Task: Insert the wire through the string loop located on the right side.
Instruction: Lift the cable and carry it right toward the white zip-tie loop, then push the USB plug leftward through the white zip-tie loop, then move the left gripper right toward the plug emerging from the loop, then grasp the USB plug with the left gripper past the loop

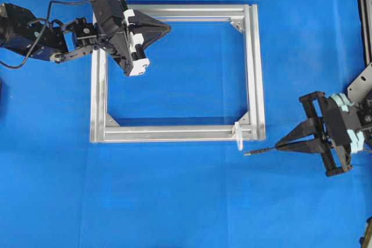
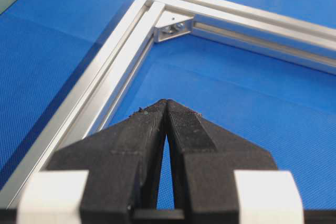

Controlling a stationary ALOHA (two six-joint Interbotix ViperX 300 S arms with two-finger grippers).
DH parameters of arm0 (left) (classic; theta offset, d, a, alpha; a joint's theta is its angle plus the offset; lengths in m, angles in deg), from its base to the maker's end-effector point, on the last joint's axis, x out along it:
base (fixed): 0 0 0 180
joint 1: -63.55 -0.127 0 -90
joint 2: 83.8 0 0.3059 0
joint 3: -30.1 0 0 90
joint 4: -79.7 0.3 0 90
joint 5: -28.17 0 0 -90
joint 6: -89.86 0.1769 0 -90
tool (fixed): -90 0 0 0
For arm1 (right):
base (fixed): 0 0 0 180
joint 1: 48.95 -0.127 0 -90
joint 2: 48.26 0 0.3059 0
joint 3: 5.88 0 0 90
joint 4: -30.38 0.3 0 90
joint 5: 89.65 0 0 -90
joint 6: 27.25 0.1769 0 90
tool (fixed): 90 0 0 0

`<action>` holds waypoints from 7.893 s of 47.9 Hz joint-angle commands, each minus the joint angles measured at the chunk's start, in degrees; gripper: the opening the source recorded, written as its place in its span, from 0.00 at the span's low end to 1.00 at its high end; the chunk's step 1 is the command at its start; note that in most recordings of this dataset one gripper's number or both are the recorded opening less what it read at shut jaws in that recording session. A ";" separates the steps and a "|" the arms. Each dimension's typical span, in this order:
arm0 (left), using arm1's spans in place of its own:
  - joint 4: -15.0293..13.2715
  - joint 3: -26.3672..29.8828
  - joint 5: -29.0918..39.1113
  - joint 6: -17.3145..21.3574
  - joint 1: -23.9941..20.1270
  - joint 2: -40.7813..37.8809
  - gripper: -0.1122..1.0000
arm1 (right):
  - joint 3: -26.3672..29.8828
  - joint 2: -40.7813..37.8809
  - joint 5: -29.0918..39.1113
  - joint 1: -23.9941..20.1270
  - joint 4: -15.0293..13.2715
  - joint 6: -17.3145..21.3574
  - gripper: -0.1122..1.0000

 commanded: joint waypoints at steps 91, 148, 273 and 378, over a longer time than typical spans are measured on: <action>0.18 0.35 -0.44 0.00 0.53 1.85 0.10 | -0.44 0.62 -2.29 4.04 0.00 -0.53 0.07; 0.35 0.35 -0.44 0.18 0.44 1.85 0.10 | 11.43 -19.34 -11.95 5.19 0.26 -0.53 0.07; 0.35 25.58 20.57 -1.58 23.64 -8.00 0.10 | 11.25 -19.25 -11.95 5.27 0.62 -0.53 0.07; 0.18 27.16 20.83 -2.29 23.55 -13.62 0.66 | 11.25 -19.25 -11.69 5.36 0.62 -0.53 0.07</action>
